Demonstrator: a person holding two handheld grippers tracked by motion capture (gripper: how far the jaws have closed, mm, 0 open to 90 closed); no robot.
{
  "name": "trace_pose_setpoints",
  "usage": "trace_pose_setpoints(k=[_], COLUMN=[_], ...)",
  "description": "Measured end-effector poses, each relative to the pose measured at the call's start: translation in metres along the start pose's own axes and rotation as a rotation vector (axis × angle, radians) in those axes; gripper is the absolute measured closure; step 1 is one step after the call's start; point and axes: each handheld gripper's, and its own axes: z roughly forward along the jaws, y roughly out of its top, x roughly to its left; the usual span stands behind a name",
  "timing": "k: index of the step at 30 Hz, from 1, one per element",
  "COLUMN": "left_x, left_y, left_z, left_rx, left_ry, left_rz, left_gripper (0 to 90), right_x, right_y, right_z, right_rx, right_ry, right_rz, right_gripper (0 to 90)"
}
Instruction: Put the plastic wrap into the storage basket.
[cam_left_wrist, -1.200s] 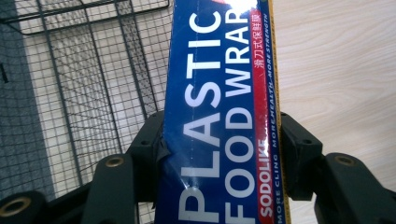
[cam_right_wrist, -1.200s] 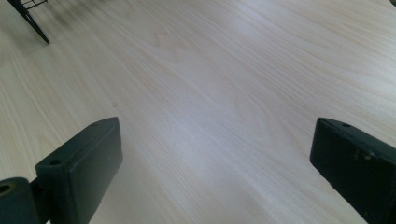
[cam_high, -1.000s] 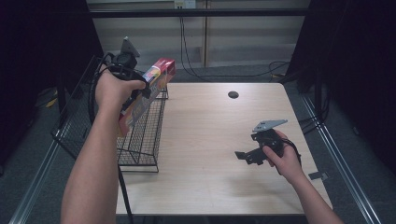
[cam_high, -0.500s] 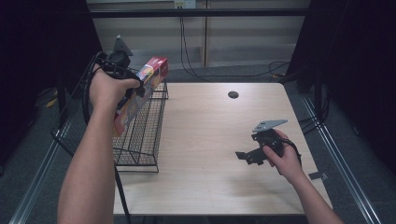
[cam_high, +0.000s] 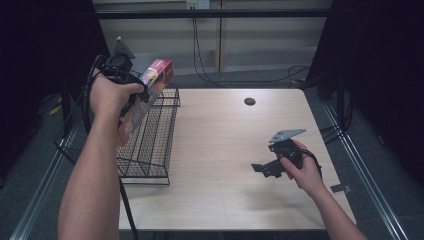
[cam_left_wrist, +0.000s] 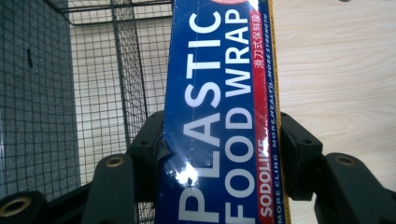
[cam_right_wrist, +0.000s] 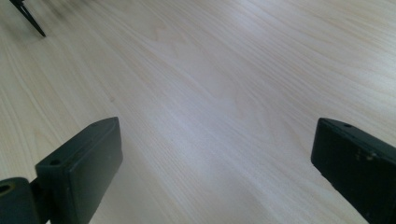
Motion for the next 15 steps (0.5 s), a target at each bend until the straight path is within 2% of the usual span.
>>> trace_pose_setpoints(k=[7,9,13,15], left_x=[0.01,0.013,0.018,0.021], left_y=[-0.002,-0.003,-0.005,-0.006], left_z=[-0.002,-0.002,-0.003,-0.003], left_rx=[-0.015,-0.014,-0.034,-0.027], left_ry=[0.032,0.046,0.047,0.056], left_rz=[-0.044,-0.043,-0.074,-0.082], left_gripper=[44.3,44.4,44.4,44.4], right_x=[0.0,0.0,0.0,-0.001], right_y=[0.0,0.0,0.0,0.0], right_z=[0.0,0.0,-0.001,-0.002], right_rx=[0.0,-0.001,-0.001,0.001], right_ry=[0.002,0.005,-0.004,0.0], right_rz=[-0.002,0.0,-0.004,-0.001], right_gripper=[1.9,1.9,1.9,1.9])
